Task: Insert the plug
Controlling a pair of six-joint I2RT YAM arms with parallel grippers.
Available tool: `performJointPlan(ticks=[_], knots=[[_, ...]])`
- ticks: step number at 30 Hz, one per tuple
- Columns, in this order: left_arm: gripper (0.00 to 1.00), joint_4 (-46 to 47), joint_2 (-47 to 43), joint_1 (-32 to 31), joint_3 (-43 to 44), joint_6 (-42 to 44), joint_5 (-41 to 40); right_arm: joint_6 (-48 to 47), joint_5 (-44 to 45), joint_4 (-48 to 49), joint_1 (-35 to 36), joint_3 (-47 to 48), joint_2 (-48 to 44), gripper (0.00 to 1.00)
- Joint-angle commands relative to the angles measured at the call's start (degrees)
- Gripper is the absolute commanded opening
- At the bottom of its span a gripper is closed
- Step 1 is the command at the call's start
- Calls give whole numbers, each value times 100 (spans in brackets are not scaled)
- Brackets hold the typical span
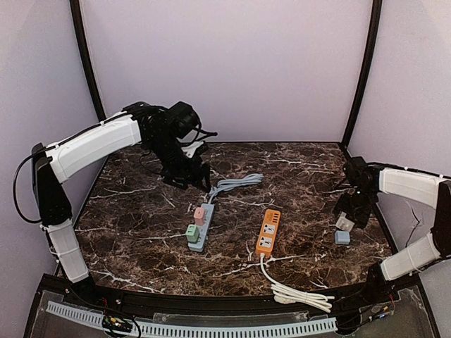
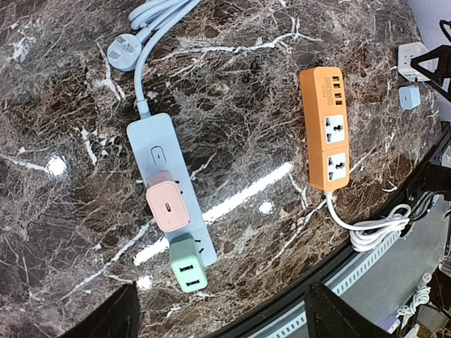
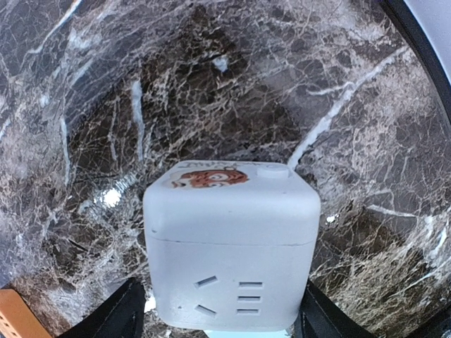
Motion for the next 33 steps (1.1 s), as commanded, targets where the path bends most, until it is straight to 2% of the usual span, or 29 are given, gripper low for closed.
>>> performJointPlan(ticks=[1, 12, 18, 19, 22, 24, 33], knots=[[81, -176, 85, -30, 292, 134, 72, -17, 274, 425, -38, -146, -121, 70], [80, -269, 177, -26, 403, 178, 125, -84, 388, 662, -38, -313, 85, 67], [80, -303, 161, -26, 403, 164, 104, -180, 483, 734, -38, -292, 80, 53], [80, -302, 149, -23, 398, 155, 104, -222, 489, 734, -38, -291, 74, 49], [80, -295, 132, -29, 357, 134, 93, -414, 455, 767, -38, -268, 62, 30], [80, -293, 115, -28, 340, 115, 95, -513, 422, 749, -35, -241, 37, 23], [80, -313, 20, -28, 363, 55, -3, -1014, 166, 663, 4, 93, -255, 4]])
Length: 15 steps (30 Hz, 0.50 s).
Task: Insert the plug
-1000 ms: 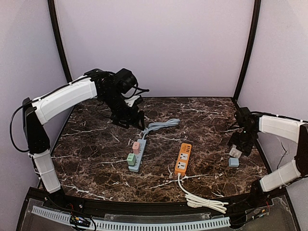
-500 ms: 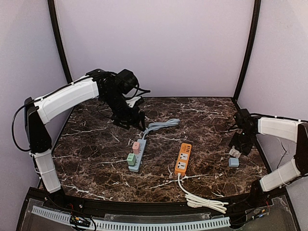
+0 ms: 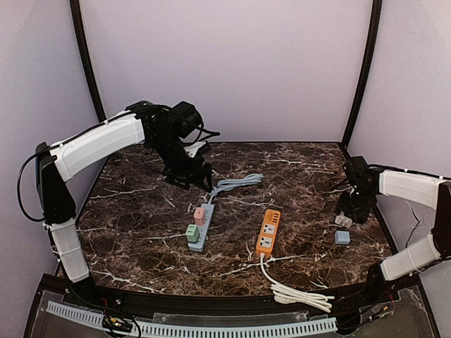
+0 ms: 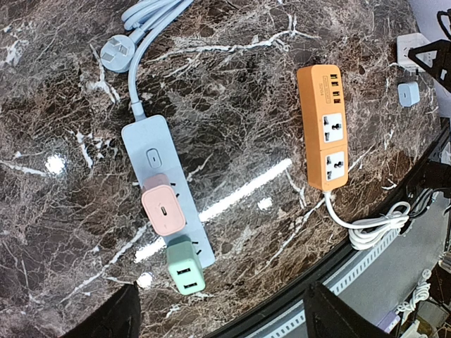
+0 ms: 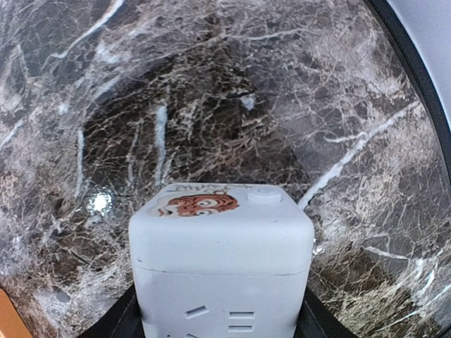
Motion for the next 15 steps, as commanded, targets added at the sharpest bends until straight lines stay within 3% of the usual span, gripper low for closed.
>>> performJointPlan(ticks=[1, 6, 15], knots=[[80, -187, -206, -29, 125, -50, -74, -361, -123, 47, 13, 370, -259, 3], [82, -248, -253, -22, 350, -160, -73, -539, -293, -14, 148, 789, -365, 0], [98, -233, -313, -26, 897, -373, 72, -830, -581, 29, 899, 1586, -564, 0]])
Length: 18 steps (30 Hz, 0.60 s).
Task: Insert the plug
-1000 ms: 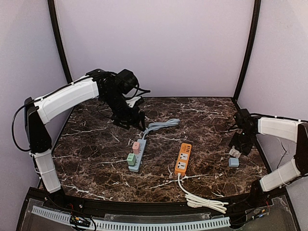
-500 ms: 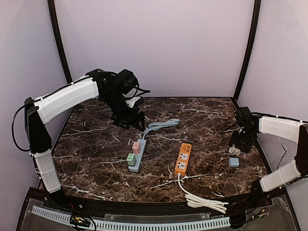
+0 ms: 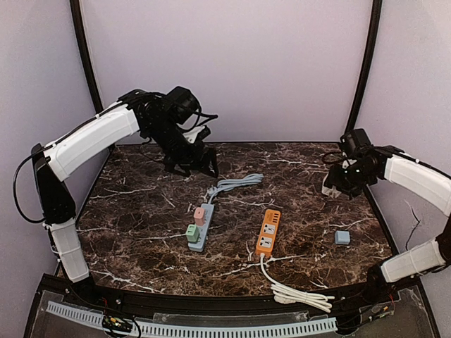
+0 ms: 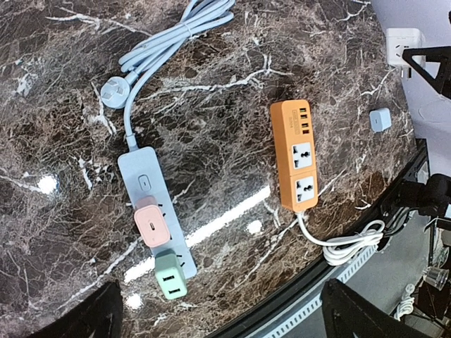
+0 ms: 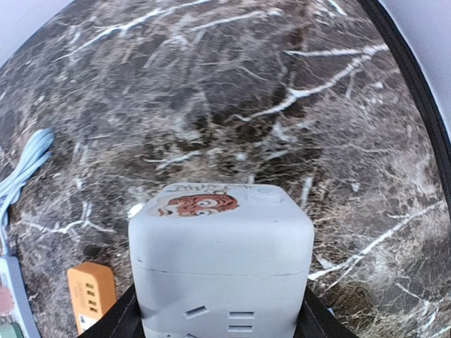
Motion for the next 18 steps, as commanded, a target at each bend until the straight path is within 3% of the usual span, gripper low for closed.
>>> performJointPlan(ticks=[1, 8, 18], knots=[[99, -126, -318, -28, 355, -167, 135, -343, -281, 191, 444, 428, -250, 0], [99, 134, -131, -26, 792, -182, 1231, -786, -572, 888, 1058, 459, -765, 0], [99, 671, 71, -138, 1180, -560, 2078, -1186, -410, 1348, 1968, 333, -1186, 0]])
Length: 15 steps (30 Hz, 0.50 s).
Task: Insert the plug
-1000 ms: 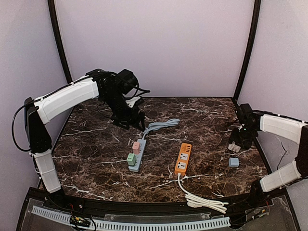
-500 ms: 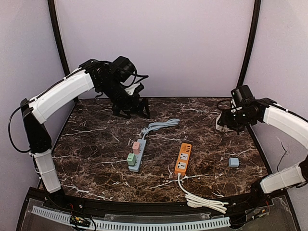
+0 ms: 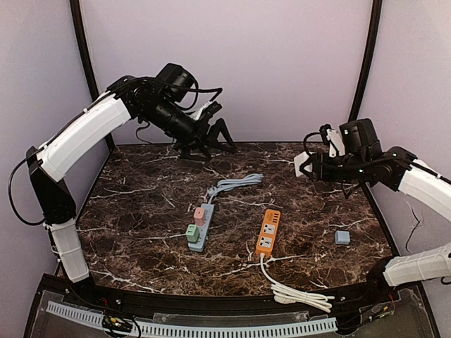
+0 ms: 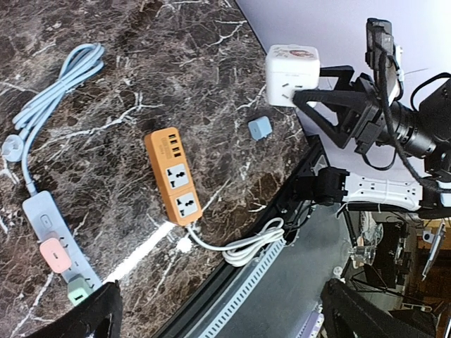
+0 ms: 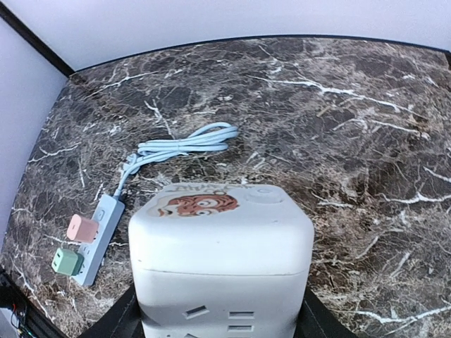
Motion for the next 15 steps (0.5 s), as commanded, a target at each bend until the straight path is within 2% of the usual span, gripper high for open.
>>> performJointPlan(ticks=[1, 9, 15], knots=[[99, 310, 106, -154, 215, -287, 545, -291, 125, 599, 416, -40, -200, 0], [99, 633, 383, -528, 432, -743, 667, -832, 678, 1146, 1389, -339, -379, 0], [98, 928, 504, -767, 444, -999, 753, -1194, 493, 1701, 1774, -730, -621, 0]])
